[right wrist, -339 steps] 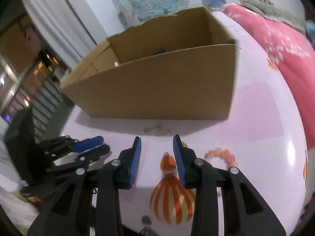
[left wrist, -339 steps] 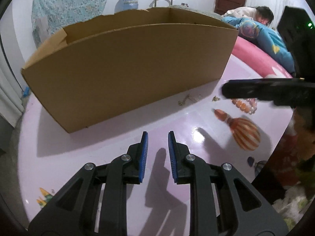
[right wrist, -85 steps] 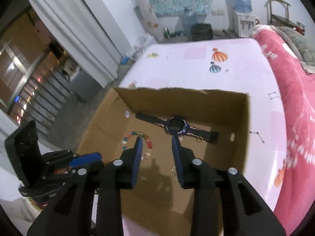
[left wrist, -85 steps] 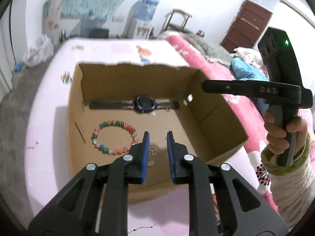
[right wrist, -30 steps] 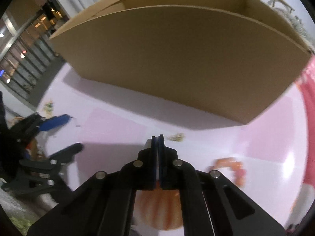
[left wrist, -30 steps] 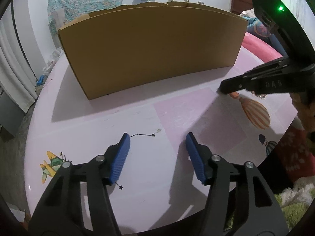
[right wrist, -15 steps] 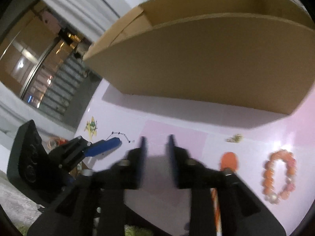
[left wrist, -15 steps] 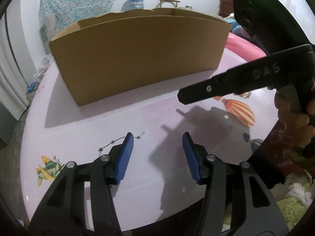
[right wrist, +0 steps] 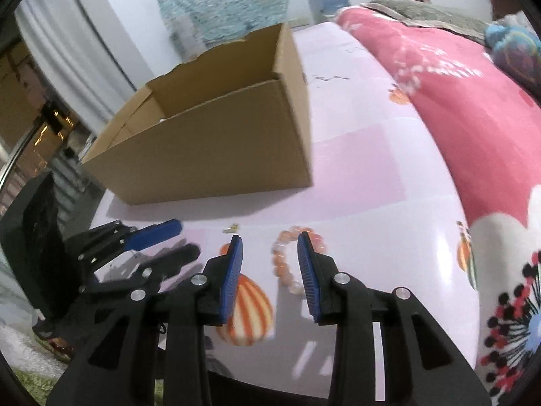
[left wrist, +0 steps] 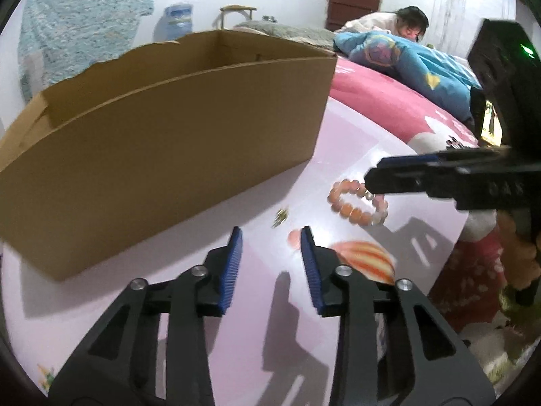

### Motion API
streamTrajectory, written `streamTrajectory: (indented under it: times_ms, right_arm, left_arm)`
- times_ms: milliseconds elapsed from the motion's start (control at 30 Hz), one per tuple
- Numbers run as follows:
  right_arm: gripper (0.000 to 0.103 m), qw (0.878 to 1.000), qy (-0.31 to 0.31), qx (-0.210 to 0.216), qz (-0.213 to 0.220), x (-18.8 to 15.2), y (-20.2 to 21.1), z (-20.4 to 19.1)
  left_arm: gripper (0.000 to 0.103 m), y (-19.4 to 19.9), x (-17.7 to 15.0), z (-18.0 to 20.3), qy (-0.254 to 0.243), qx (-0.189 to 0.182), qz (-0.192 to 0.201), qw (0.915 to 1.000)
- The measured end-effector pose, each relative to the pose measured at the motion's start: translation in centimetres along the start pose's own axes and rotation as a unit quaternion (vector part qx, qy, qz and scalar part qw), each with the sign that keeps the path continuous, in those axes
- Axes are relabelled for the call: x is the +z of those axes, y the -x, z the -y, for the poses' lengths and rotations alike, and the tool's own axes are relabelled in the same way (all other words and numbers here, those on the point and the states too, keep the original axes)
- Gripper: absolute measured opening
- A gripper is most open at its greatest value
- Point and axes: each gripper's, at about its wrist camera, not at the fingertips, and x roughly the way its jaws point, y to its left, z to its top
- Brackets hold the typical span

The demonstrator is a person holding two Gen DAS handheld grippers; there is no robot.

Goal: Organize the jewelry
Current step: 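Close the right gripper on the pink-orange bead bracelet while the left gripper grasps a gold charm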

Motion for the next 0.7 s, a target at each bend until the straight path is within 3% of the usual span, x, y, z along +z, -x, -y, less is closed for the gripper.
streamTrajectory:
  times_ms: [133, 400, 500, 700]
  right_arm:
    - [0.034, 1.000, -0.010, 0.004, 0.002, -0.1, 0.3, 1.7]
    - [0.034, 1.000, -0.008, 0.019, 0.000, -0.2, -0.2, 3.5]
    - [0.034, 1.000, -0.010, 0.022, -0.001, -0.2, -0.7, 3.9]
    - [0.034, 1.000, -0.014, 0.028, -0.002, -0.2, -1.0, 4.5]
  left_arm:
    - [0.017, -2.5, 1.3, 0.2, 0.003, -0.007, -0.022, 0.9997]
    - [0.014, -3.9, 2.1, 0.8, -0.008, 0.005, -0.041, 0.9991]
    - [0.005, -4.2, 2.3, 1.3, -0.025, 0.025, -0.042, 0.9985]
    - [0.004, -4.2, 2.2, 2.1, -0.045, 0.038, -0.039, 0.9975]
